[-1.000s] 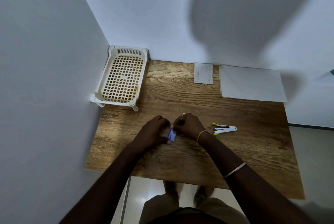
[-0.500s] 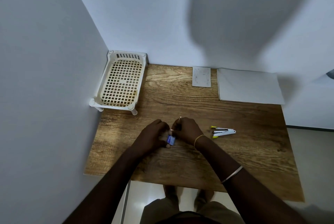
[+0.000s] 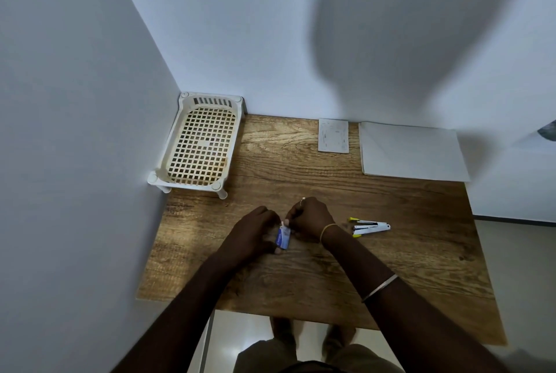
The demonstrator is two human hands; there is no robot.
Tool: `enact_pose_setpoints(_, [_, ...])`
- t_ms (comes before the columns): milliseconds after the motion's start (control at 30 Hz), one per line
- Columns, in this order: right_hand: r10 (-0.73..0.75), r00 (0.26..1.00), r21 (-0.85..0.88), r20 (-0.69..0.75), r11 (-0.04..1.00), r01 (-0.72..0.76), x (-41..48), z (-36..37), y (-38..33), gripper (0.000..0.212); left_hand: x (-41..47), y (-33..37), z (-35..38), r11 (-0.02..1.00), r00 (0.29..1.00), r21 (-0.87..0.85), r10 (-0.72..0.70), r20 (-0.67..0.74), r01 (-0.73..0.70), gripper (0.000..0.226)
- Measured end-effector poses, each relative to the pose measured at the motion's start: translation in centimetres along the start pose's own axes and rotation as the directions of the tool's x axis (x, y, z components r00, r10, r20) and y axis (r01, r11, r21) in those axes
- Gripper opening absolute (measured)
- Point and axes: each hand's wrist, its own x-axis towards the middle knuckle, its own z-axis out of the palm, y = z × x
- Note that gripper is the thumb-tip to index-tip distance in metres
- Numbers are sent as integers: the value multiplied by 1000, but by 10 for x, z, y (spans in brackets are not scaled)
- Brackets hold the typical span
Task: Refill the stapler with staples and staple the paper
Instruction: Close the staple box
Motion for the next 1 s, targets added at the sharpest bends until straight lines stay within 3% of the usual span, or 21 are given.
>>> enact_pose_setpoints(300, [-121,991,-209,-65,972,105,-2,14,-3,5,1,1,-3,1000,1000,-19,9,7,-9,59])
enact_pose_setpoints(567, [-151,988,-138,6,979,151,-8,5,4,13,-1,6,-5,1000,1000,-7,-1,13,1,58])
enact_pose_setpoints(800, [-208,978,-173,-26,964,201,-14,14,7,9,-3,10,-6,1000,999,2,-25,24,25,58])
enact_pose_setpoints(1000, [-170,983,-174,-64,972,157,-15,20,12,7,-6,16,-3,997,997,4,-81,6,81,58])
